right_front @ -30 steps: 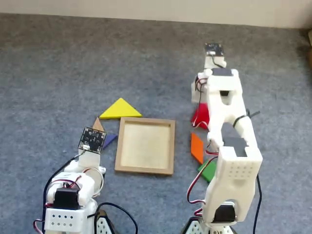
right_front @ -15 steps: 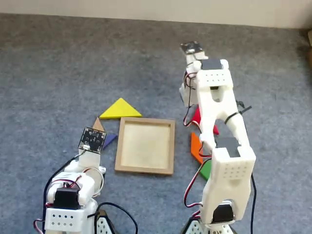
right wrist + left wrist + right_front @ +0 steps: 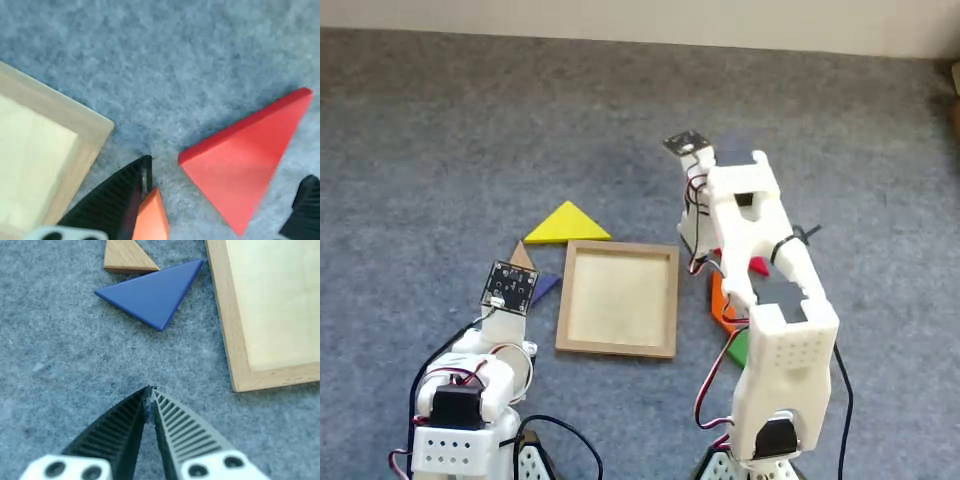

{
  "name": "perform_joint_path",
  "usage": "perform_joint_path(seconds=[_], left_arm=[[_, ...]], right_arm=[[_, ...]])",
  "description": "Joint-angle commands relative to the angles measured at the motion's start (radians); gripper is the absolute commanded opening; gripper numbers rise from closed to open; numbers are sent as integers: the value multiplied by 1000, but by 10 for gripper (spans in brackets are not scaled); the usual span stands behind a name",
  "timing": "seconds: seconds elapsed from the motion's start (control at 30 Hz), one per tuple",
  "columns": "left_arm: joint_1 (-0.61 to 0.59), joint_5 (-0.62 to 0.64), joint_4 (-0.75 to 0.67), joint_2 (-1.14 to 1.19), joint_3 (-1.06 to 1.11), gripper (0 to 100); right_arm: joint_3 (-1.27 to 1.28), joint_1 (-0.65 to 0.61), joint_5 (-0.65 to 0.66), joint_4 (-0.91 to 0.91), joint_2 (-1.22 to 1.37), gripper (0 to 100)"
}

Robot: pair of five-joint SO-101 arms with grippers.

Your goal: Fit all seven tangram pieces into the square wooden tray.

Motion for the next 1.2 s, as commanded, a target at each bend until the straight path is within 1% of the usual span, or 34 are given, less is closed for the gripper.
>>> perform_joint_path(seconds=[0.0, 0.2, 0.5, 0.73, 0.9, 1.17], left_arm=[[-7, 0, 8, -21, 19, 5], [-5, 0, 8, -21, 19, 5], [-5, 0, 8, -21, 19, 5], [-5, 0, 8, -21, 19, 5], [-5, 0, 8, -21, 19, 5], [-5, 0, 8, -21, 19, 5]], right_arm=[[1, -4, 12, -44, -8, 421], [4, 18, 12, -81, -5, 421], [-5, 39, 12, -71, 70, 421], [-5, 67, 12, -61, 71, 419], [-5, 67, 12, -16, 71, 348], [-5, 71, 12, -15, 71, 339]])
